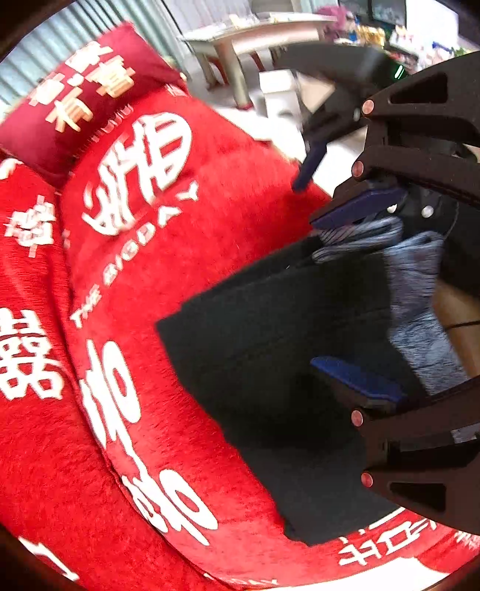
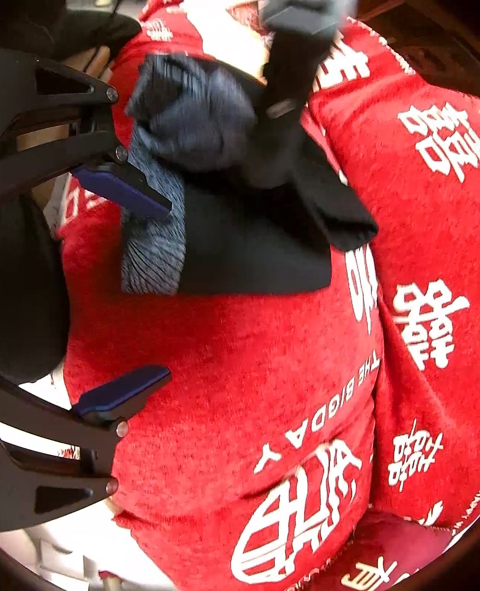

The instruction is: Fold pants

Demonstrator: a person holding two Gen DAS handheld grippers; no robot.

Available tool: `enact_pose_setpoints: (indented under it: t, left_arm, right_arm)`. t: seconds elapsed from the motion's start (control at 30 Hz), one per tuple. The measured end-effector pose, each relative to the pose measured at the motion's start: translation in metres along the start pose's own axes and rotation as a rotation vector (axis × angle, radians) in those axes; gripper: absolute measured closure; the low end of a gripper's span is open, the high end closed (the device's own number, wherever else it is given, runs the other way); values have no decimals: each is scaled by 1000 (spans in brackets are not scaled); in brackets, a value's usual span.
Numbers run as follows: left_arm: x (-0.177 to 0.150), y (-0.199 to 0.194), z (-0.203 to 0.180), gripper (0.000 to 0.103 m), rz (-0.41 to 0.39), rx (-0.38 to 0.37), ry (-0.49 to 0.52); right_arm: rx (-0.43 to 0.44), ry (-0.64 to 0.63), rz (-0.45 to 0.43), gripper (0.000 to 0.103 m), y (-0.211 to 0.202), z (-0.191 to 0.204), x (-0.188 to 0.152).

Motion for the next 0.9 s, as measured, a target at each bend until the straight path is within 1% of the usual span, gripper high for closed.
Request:
enact_pose_setpoints:
  t: [0.03, 0.07, 0.1, 0.13, 0.17, 0.2, 0.23, 0.33, 0.37, 0.47, 0.53, 0.57, 0.63, 0.73, 0.8, 0.83, 0.87, 0.9]
  left_arm:
    - [-3, -9, 3, 31, -17, -20, -6]
    - [-10, -22, 10, 30, -51, -39, -11]
    - [-15, -29, 17, 20, -70, -30, -17]
    - [-21, -34, 25, 13, -90, 6, -30]
    - [-29, -39, 37, 7, -123, 63, -51]
    - [-36, -41, 50, 7, -151, 112, -72]
    - [-42, -40, 60, 7, -153, 131, -91]
    - [-58, -28, 95, 7, -126, 132, -193]
    - [-63, -24, 105, 7, -108, 141, -206]
    - [-79, -13, 122, 7, -117, 204, -252]
    - [-85, -7, 128, 7, -115, 220, -266]
    - [-88, -2, 131, 7, -115, 224, -268]
    - [-92, 6, 133, 7, -104, 233, -260]
    - [-98, 12, 135, 7, -115, 227, -262]
    - [-99, 13, 136, 2, -122, 222, -273]
    - [-99, 14, 137, 1, -120, 220, -278]
    - [-99, 16, 139, 1, -121, 208, -285]
    - [-100, 16, 140, 1, -123, 201, -289]
  right_arm:
    - [11, -2, -11, 18, -3, 0, -2]
    - [40, -2, -29, 18, -8, -1, -4]
    - [72, 0, -42, 18, -12, -2, -5]
    - [103, 4, -51, 18, -15, -4, -7]
    - [135, 10, -60, 17, -19, -6, -9]
    - [162, 19, -73, 17, -23, -8, -10]
    - [179, 27, -84, 16, -25, -9, -10]
    - [255, 69, -100, 13, -24, -10, -6]
    - [285, 88, -94, 13, -21, -11, -4]
    - [344, 133, -93, 13, -17, -12, 1]
    - [352, 144, -109, 13, -20, -14, 2]
    - [357, 155, -121, 11, -22, -16, 3]
    - [362, 176, -117, 8, -21, -16, 5]
    - [343, 151, -72, 8, -6, -4, 14]
    - [297, 132, -27, 8, 10, 8, 21]
    - [296, 128, -11, 8, 15, 12, 22]
    - [302, 113, 0, 10, 19, 20, 23]
    - [292, 81, -4, 14, 20, 30, 24]
Point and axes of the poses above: each gripper's, at about its wrist camera, not at the fingertips, and y roughly the way its jaws point, z to its left, x to its top, the point moved 1 cm from there along y, roughly the way its jaws point
